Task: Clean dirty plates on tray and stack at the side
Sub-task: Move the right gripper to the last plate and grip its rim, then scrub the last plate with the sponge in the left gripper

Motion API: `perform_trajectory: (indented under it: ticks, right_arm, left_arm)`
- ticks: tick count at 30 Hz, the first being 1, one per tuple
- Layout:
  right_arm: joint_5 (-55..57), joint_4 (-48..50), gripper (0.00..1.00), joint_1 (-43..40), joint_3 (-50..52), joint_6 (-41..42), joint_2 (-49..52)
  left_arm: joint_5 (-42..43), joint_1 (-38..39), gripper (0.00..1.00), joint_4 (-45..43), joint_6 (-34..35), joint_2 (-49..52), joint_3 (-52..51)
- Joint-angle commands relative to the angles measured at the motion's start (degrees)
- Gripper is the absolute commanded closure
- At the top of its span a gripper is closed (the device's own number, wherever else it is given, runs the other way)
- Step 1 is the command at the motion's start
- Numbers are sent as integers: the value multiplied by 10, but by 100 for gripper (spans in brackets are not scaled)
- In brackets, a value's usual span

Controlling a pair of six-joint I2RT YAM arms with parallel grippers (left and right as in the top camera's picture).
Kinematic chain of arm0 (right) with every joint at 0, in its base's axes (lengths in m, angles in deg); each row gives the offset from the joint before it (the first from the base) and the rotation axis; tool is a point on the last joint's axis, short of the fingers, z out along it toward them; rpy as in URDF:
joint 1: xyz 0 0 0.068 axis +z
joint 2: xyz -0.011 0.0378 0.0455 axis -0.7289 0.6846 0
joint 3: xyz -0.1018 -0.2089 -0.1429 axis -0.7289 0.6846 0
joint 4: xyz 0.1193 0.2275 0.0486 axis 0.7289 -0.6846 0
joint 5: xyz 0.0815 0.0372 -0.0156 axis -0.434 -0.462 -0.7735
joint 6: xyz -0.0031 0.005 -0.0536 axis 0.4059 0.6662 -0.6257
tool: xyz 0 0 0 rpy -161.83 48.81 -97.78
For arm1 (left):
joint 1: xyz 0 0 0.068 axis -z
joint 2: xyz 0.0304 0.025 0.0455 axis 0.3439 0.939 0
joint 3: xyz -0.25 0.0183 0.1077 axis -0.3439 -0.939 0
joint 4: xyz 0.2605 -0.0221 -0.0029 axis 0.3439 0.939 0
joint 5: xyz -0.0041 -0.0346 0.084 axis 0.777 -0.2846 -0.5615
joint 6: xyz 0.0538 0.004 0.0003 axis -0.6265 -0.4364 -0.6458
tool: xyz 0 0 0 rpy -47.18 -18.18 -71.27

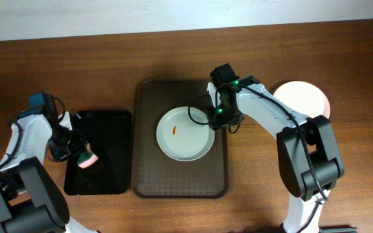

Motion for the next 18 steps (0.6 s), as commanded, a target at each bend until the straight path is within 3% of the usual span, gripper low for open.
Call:
perform_trajectory:
  ticks: [1,3,6,13,15,18]
  right_arm:
    - [-28,8,74,3,7,37,2]
    - [-28,29,76,3,29,38,3]
    - [-21,51,96,-2,46,35,3]
    - [47,78,96,-2,46,23,3]
    - [49,79,96,-2,46,23,3]
    - [49,78,96,-2,46,23,3]
  left_arm:
    - [9,-1,100,0,-3,-15,-3]
    - [23,12,100,-3,-14,-15,-3]
    - [25,50,100,-6,-36,-15,-3]
    - [10,81,100,-17,-36,-14,-4]
    - [-52,103,100,-65,-35,-14,-21]
    - [-82,147,100,-165,-34,-7,-94]
